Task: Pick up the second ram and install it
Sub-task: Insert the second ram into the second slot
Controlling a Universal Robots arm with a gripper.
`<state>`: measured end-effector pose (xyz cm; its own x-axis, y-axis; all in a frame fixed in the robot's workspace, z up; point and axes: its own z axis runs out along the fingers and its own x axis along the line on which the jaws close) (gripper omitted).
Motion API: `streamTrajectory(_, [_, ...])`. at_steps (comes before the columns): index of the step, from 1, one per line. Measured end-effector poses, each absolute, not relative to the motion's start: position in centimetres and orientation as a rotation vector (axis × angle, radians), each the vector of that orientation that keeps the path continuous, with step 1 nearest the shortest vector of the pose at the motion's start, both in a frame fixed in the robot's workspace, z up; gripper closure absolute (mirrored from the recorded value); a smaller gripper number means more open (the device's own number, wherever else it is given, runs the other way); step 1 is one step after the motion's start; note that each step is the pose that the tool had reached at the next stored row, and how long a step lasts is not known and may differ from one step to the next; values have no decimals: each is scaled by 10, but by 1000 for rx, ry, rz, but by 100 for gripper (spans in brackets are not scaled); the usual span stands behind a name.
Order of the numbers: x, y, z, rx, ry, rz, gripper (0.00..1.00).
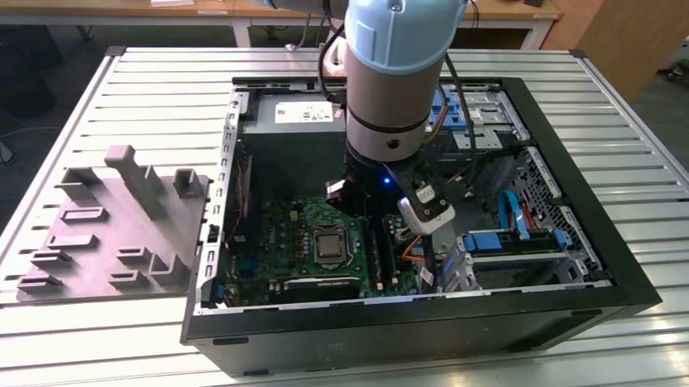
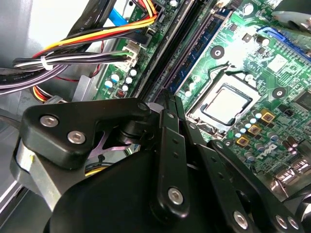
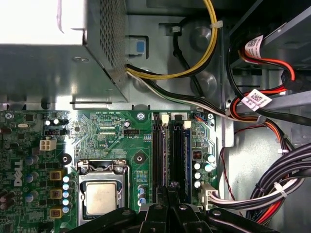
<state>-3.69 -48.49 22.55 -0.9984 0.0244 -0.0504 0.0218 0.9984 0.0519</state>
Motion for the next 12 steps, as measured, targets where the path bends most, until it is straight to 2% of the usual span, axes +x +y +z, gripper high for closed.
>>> streamTrajectory(12, [-37,-485,224,36,3089,79,88])
